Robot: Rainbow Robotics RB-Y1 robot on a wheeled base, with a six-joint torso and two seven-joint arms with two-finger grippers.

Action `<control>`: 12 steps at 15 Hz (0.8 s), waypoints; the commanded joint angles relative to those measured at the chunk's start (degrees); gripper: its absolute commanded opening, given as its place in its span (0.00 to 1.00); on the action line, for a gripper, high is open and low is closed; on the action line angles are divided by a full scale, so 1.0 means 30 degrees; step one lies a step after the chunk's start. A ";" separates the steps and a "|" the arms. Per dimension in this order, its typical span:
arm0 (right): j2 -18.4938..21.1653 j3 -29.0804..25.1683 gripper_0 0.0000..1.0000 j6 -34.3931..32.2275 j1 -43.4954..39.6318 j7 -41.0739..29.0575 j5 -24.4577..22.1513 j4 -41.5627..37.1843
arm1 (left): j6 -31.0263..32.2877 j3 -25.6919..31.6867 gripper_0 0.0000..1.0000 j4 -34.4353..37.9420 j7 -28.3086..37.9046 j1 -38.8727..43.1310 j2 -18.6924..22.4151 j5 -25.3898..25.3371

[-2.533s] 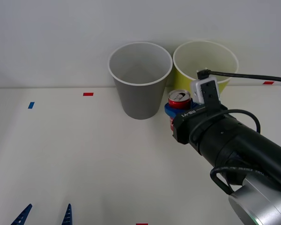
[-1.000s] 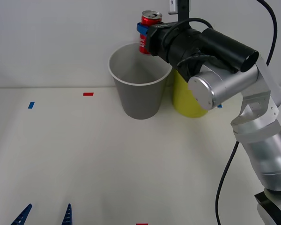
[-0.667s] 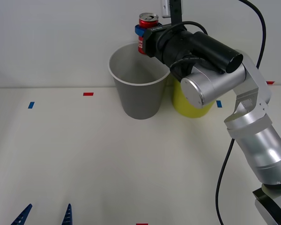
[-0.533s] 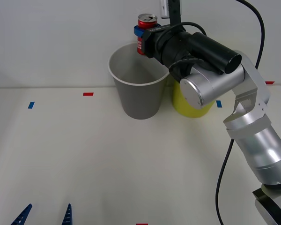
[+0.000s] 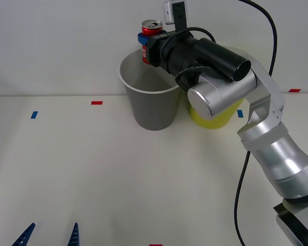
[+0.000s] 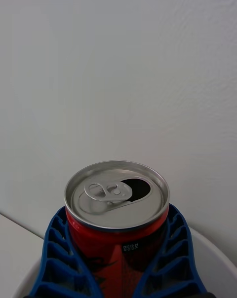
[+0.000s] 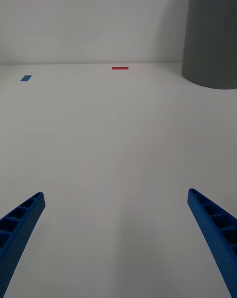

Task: Put cans in the gray bin and PET bottles in the light green bin.

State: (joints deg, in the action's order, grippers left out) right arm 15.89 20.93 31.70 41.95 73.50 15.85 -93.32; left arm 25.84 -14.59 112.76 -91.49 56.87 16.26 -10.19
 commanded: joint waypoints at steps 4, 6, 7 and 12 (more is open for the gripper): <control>0.0239 -0.0033 0.93 -0.0634 0.0109 -0.0097 -0.0068 0.0462 | 0.0000 0.0000 1.00 0.0000 0.0000 0.0000 0.0000 0.0000; 0.0092 -0.0004 1.00 -0.0634 0.0079 -0.0126 -0.0038 0.0433 | 0.0000 0.0000 1.00 0.0000 0.0000 0.0000 0.0000 0.0000; 0.0004 -0.0033 1.00 -0.0604 0.0050 -0.0039 -0.0038 0.0374 | 0.0000 0.0000 1.00 0.0000 0.0000 0.0000 0.0000 0.0000; 0.0620 -0.0033 1.00 -0.0575 -0.3583 -0.0097 -0.1035 -0.4635 | 0.0000 0.0000 1.00 0.0000 0.0000 0.0000 0.0000 0.0000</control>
State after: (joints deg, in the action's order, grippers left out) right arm 16.21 20.80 29.93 35.15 73.46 13.28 -102.21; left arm 25.84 -14.59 112.77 -91.49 56.87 16.26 -10.19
